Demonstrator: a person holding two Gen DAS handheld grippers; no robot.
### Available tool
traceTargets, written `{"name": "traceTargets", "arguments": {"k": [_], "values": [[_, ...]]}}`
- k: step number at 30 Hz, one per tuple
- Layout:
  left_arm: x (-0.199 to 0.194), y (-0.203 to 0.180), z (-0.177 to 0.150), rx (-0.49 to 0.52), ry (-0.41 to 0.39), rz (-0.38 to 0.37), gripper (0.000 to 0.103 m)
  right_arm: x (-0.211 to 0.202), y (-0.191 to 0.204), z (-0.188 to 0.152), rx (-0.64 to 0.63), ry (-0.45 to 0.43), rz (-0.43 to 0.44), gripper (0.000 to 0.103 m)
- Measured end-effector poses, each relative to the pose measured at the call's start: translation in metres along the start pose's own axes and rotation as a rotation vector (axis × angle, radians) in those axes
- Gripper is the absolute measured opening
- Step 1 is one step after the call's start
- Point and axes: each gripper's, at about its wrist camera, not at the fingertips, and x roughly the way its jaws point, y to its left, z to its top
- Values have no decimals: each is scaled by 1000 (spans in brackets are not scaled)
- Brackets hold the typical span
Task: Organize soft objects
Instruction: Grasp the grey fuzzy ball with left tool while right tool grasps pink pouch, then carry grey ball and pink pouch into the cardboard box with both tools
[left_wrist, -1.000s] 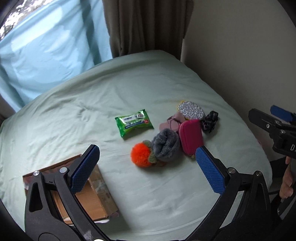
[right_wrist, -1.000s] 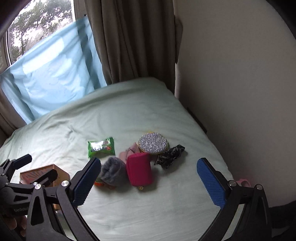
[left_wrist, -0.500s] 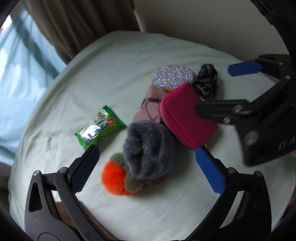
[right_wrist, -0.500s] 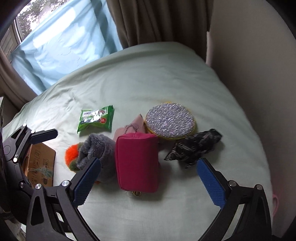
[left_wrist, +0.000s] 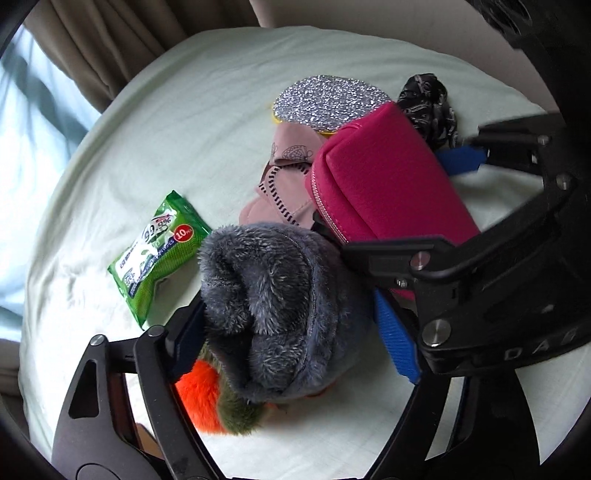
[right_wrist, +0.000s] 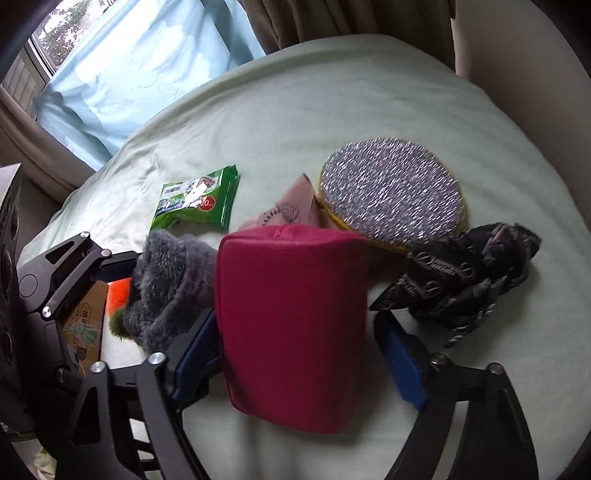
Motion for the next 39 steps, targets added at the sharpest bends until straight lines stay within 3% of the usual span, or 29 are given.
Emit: {"name": "traceTargets", "arguments": {"k": [1,12,21,30,39], "values": [[2,2,1,-2,-1,-5,74,3,0,-1,5,9,14,68],[-5,12,6,-22,-2,3,46,-5,-4,-1,62,-7,45,44],[-31,20,8,-67,-42,12,41,-30,-2,3,52,-44,25,36],[-92,18,14,-97,-114,52,41,-83,6,5,36,-106,0,35],[-205,15,7,-191,-208,130,41,-178,39,9,-44,-175,-12,35]]}}
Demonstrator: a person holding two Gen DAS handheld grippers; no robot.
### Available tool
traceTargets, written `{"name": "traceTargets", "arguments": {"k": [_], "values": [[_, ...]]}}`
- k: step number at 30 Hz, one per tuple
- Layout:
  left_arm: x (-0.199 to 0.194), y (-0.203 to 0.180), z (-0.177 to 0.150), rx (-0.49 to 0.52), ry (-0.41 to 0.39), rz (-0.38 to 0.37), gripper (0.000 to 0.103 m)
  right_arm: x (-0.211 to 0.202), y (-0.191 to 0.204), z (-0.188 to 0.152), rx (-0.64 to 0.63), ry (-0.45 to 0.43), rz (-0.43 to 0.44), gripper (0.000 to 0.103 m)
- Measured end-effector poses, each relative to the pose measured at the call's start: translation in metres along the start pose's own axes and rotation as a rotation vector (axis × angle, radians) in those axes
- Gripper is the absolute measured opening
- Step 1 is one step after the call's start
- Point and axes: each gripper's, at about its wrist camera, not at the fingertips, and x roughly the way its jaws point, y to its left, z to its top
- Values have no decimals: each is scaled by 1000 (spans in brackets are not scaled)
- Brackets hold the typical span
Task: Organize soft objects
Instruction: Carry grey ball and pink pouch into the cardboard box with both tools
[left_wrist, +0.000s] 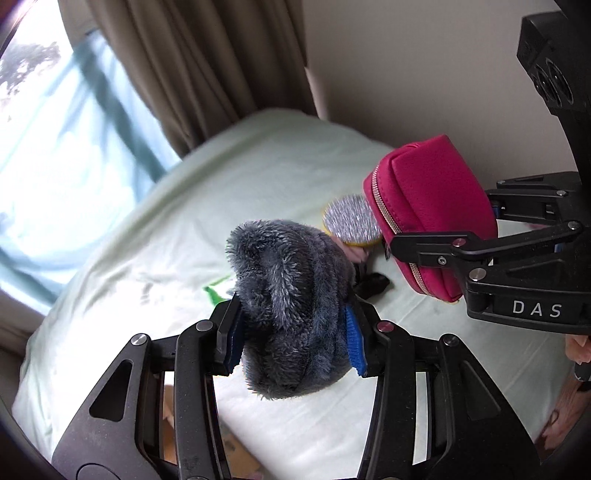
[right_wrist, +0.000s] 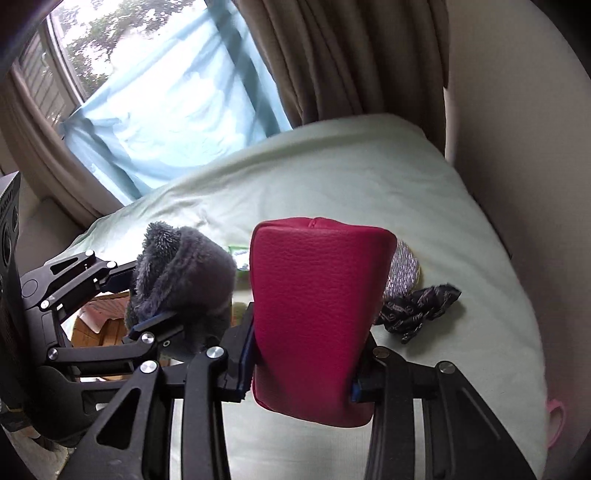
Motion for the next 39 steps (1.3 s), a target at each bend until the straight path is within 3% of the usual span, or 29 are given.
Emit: {"name": "traceTargets", "arguments": {"k": [10,20,29,34,39], "values": [[-121,48,0,-201,-59,114,41,-75,84,34,-147,-23,71,35],[-194,147,-63,-400,-51,230,41,-74,202,38,-298,-1,185,35],[-196,258,-154,-483,41,237,41,-23,312,23,-306,71,218,35],[-158,304,-188,-488,107,207,41,24,363,8,-258,137,186,35],[-110,330,-220,-462,191,152,41,76,387,-5,-193,218,125,35]]}}
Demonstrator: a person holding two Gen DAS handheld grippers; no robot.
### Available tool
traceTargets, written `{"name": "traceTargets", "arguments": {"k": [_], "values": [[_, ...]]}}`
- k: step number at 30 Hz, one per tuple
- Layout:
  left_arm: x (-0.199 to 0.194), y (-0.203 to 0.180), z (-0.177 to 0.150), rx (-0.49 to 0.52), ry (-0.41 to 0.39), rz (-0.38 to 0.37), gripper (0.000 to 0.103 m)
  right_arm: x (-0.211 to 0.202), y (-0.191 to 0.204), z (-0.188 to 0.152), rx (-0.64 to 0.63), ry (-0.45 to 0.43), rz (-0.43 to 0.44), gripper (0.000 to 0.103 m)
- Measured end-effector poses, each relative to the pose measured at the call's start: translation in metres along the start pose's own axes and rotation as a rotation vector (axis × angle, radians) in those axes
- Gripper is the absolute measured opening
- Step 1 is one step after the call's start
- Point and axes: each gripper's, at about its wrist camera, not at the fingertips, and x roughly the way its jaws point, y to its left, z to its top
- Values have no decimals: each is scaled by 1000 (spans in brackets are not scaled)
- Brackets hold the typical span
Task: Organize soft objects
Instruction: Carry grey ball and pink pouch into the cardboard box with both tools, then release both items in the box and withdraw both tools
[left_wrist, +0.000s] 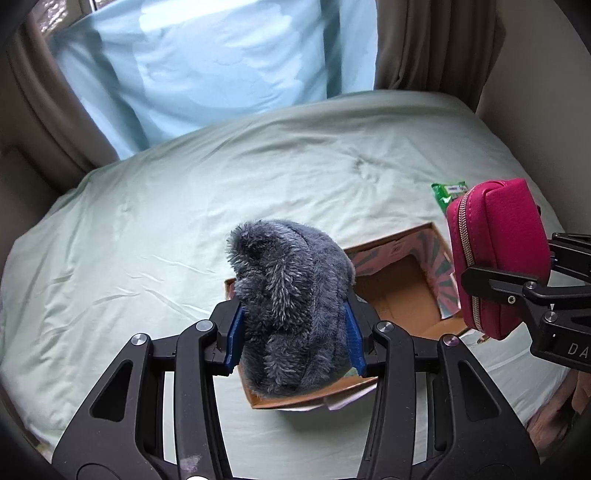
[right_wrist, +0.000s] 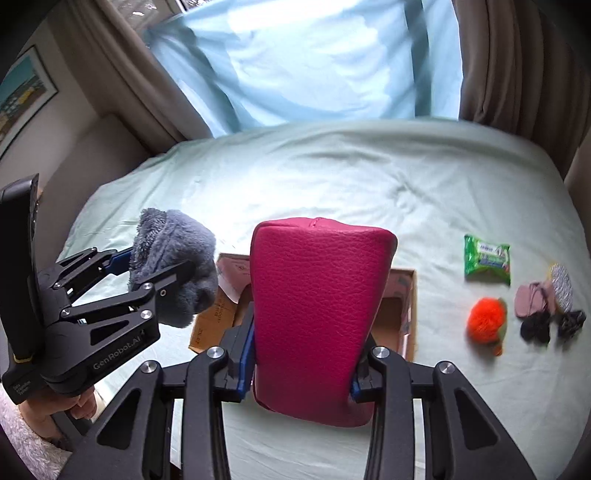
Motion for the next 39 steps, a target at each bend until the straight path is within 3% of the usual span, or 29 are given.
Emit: {"name": "traceTargets", "arguments": {"k": [7,13,14,19,23,25,26,27,29,31,33,39], "values": [[86,10,-15,65,125,-71,41,80,-14,-6,66,131,-43,35],[150,-5,-30,95,241,-125,41,138,-38,-13,119,239,-50,35],[160,-8,-34,98,267,-133,41,148,-43,-14,120,253,-92,35],[191,-14,-41,117,357,-168,41,182,-60,-19,162,338,-89,35],[199,-18,-39,140,381,-189,41,192,-65,-15,184,376,-79,35],[199,-19,-37,146,382,-205,48,197,-68,-12,201,396,-64,36],[197,-19,-37,144,372,-228,67,199,-68,-11,207,409,-54,36],[195,-20,-37,143,370,-249,86,200,-68,-11,210,415,-49,38],[190,-23,-39,155,359,-254,102,202,-68,-8,209,400,-62,49],[186,-28,-43,187,364,-238,103,206,-71,-7,228,420,-62,97],[184,-31,-48,208,368,-227,103,211,-71,-8,253,450,-6,101],[177,-33,-50,200,361,-217,103,203,-66,-8,202,406,-26,102]]}}
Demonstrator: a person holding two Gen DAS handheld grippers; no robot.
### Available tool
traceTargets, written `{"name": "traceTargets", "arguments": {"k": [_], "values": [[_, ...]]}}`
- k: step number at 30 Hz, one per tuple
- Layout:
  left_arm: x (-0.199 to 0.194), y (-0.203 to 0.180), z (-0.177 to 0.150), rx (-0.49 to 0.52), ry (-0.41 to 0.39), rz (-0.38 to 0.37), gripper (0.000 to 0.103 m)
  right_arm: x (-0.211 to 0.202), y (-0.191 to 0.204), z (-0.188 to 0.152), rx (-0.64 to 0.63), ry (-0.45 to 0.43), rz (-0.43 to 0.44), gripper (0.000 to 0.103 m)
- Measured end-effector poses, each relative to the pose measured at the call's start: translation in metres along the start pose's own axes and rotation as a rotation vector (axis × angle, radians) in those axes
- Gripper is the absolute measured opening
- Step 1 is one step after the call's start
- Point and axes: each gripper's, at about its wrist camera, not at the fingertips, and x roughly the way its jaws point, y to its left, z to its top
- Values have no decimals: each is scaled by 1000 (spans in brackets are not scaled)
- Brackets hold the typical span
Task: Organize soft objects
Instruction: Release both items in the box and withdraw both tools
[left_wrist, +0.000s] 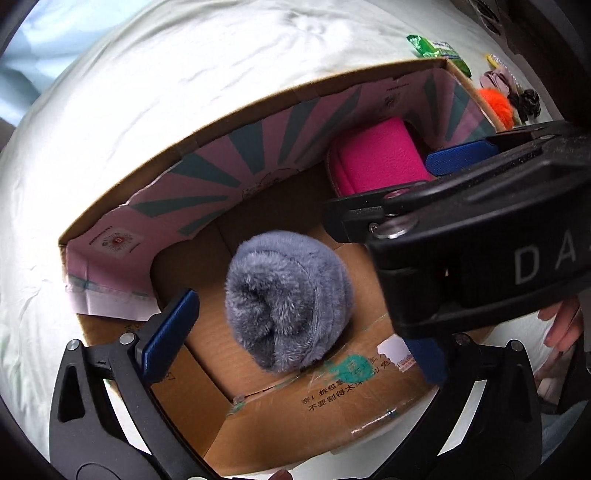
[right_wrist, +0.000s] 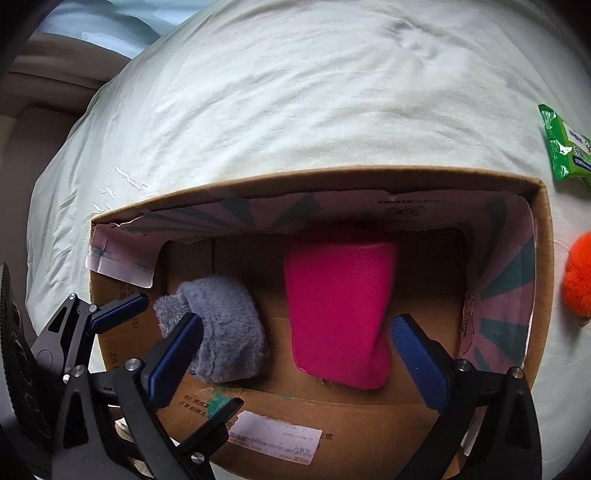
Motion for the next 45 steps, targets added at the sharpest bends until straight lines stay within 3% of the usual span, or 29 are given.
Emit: {"name": "traceTargets", "arguments": {"k": [7,15,23,30,39,45], "values": [[-20,-1,-4,-2,-33,24,103,-15,10,-4,-24,-18,-2,102],[-79,-5,-17,-21,-116,55,103,-60,27,-23,-61,-100,-30,102],[-164,-17,-32,-88,-240,60,103,-144,58,-53,-125,-260,-70,102],[-247,-18,-59,-176,-370,124,103,-226,74,-95,-167,-410,-78,102],[-329,-35,-88,-270,-567,166,103,-311,65,-160,-136,-638,-186,102],[-350,-62,-80,-229,-633,109,103,-347,39,-196,-33,-738,-216,102]]}}
